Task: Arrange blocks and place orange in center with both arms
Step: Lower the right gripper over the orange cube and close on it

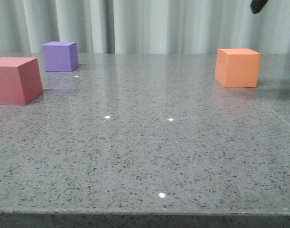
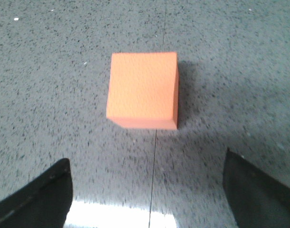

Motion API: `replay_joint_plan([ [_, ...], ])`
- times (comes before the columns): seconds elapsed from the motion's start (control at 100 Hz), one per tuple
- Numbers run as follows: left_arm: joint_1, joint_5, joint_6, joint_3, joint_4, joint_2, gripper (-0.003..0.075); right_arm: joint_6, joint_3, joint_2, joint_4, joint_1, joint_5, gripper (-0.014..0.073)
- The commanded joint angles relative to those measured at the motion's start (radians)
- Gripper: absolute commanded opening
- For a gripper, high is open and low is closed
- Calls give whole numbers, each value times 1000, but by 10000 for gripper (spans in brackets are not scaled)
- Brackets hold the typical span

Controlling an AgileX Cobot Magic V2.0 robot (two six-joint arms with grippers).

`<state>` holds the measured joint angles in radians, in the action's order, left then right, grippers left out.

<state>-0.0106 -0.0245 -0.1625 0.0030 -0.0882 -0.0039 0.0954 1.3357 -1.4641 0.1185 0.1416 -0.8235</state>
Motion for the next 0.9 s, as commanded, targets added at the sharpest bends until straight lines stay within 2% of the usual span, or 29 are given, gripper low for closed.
replay_joint_plan([
  [0.0,-2,-78,1,42,2,-36,-20,-12,79,-31,-19,11,61,633],
  [0.26,-2,-78,1,42,2,-36,-20,-12,182,-170,-103,45,100,633],
  [0.72,-2,-78,1,42,2,-36,-20,-12,212,-311,-107,45,125,632],
  [0.79,-2,-78,1,42,2,-36,-20,-11,212,-317,-105,45,123,597],
  [0.89,-2,-78,1,42,2,-36,-20,-10,212,-318,-105,45,122,466],
])
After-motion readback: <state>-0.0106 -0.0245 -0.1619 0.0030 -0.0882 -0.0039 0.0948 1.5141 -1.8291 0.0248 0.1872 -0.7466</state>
